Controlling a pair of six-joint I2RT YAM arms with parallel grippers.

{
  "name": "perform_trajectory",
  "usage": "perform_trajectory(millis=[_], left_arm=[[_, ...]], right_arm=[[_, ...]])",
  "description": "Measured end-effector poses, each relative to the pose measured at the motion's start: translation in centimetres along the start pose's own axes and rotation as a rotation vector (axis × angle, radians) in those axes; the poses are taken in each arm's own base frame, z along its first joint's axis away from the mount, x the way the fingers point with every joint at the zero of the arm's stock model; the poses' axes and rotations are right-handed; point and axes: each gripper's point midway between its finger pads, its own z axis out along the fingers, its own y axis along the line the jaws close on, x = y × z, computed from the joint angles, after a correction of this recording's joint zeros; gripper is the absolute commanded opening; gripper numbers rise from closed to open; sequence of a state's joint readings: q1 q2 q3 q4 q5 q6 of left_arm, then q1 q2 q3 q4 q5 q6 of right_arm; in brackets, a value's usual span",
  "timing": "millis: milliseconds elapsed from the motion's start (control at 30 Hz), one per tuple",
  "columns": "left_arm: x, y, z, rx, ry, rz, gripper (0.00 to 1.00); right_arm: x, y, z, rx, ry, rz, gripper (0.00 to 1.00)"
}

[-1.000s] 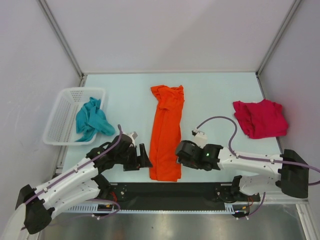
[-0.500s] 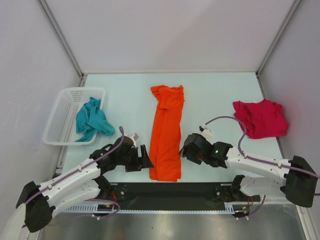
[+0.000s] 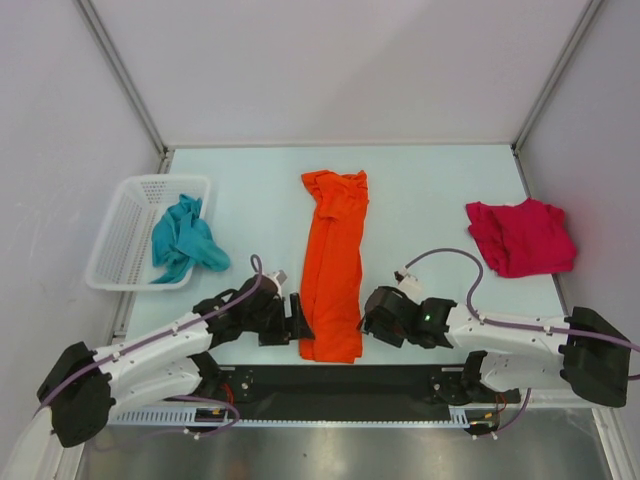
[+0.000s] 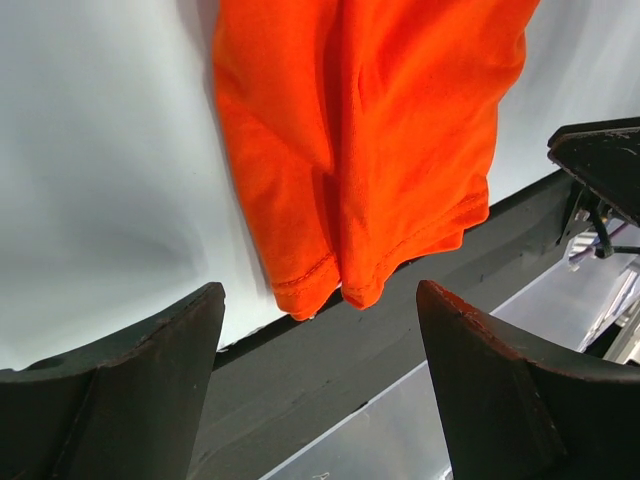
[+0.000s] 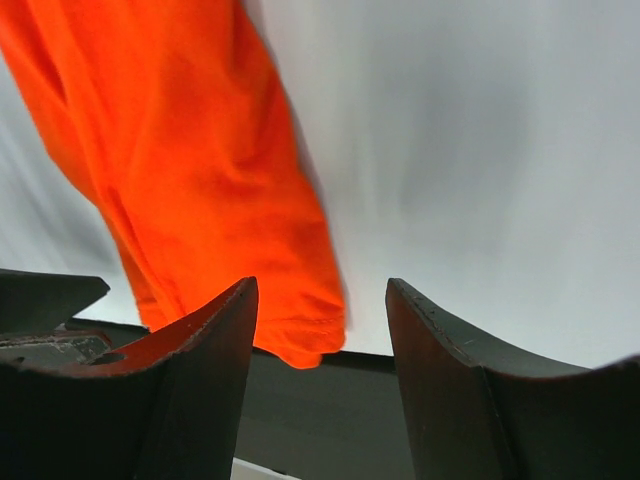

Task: Fold and stack the t-shirts
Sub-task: Grab the bottom of the folded rectangular tshirt with both arms

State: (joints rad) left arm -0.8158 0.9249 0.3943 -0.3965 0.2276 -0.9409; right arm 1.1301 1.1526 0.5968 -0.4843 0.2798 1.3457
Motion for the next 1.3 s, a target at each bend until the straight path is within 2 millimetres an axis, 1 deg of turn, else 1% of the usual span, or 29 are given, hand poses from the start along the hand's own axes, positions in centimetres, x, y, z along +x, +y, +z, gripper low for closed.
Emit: perform_trajectory(millis=[167,400,467,567,633,1033,1200,1300], left_arm=[[0.7,-0.2,0.8,-0.008,0.027,0.016,0.83],[0.8,-0.9,1.2,0.013,0.021,0.02,0.83],[0.9,-0.9,1.4,0.017,0.02,0.018,0.82],[1.3,-0.3,1.7,0.006,0.028,0.004,0.82],[1.3,-0.5,1.8,0.018,0.026,0.001,0.82],[1.3,-1.1,2.3,0.047,0.019,-0.002,0.81],[1.3,-1.2,2.3,0.05,0.018,-0.005,0.8],[1.3,-1.2,2.3,0.049,0.018,-0.006,0.79]], right_arm=[[1.1,-0.9,0.1,0.012,0.021,0.006,0.6],[2.3,-0.7,0.3,0.007,0.045,0.008,0.6],[2.7,-0.7,0.6,0.012,0.054,0.003,0.6],[3.4,-0.7,1.1,0.019,0.071,-0.005,0.6],[3.8,-0.7,1.3,0.02,0.081,-0.012,0.6],[4.4,0.9,1.9,-0.026,0.094,0.011,0.59],[4.6,1.6,2.2,-0.044,0.101,0.018,0.55],[4.7,1.6,2.2,-0.043,0.104,0.016,0.51]])
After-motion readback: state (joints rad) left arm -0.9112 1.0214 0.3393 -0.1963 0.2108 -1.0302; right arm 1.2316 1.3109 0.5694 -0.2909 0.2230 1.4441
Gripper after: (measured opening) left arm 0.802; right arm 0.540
